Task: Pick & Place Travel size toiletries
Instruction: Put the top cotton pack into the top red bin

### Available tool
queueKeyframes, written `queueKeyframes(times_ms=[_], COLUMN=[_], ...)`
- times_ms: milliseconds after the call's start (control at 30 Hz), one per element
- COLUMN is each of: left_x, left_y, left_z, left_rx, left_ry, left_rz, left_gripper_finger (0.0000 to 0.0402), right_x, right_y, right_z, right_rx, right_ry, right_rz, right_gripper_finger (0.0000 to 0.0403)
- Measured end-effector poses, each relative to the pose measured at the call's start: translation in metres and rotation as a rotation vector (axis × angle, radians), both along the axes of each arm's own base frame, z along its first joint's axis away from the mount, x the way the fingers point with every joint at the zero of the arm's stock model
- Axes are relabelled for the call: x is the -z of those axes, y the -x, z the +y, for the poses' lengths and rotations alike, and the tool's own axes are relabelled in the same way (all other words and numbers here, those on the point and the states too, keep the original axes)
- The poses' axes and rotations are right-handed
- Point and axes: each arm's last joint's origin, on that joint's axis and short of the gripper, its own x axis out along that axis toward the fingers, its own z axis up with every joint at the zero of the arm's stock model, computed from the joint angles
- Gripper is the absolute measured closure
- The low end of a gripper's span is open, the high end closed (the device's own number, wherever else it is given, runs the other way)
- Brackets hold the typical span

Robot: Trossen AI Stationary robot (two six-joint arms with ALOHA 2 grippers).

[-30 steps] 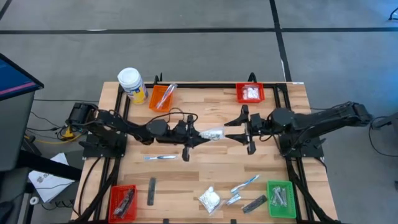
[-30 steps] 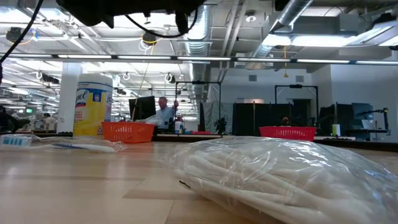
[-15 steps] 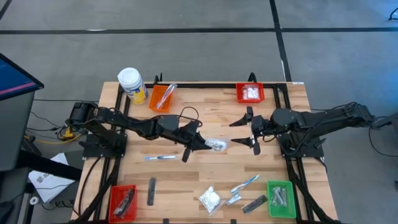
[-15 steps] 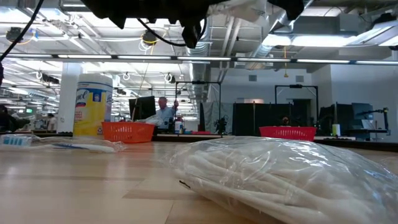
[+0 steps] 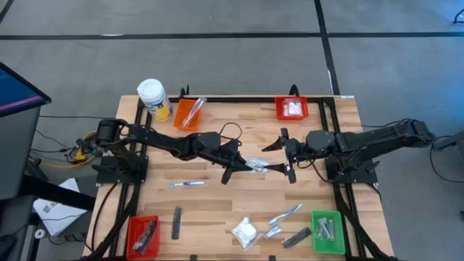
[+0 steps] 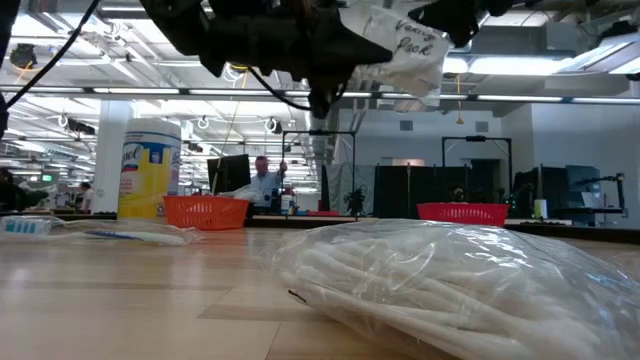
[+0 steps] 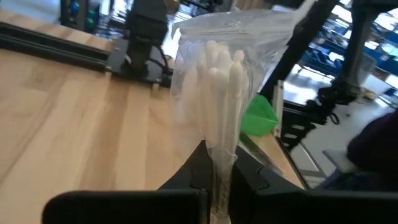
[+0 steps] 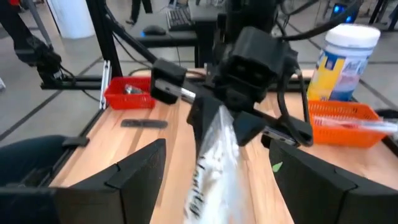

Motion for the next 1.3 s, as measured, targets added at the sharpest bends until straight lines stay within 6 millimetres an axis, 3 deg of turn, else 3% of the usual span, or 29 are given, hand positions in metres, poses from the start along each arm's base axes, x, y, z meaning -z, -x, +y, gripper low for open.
queueKeyframes(times_ms=[500, 967, 1300], left_x=[-0.003, -0.002, -0.003], left_y=[-0.001, -0.002, -0.002], left_z=[0.001, 0.003, 0.003], left_rx=[0.017, -0.121, -0.128], left_ry=[-0.003, -0.056, -0.058], left_rz=[-0.012, -0.013, -0.018], left_gripper_finger=[0.0391, 0.0391, 0.0391], right_x=[0.009, 0.007, 0.007], right_y=[-0.003, -0.006, -0.008], right_z=[-0.004, -0.002, -0.001], right_rx=[0.036, 0.032, 0.033], right_ry=[-0.039, -0.051, -0.054], right_rz=[0.132, 0.171, 0.152], right_gripper_finger=[0.0124, 0.0129, 0.0132])
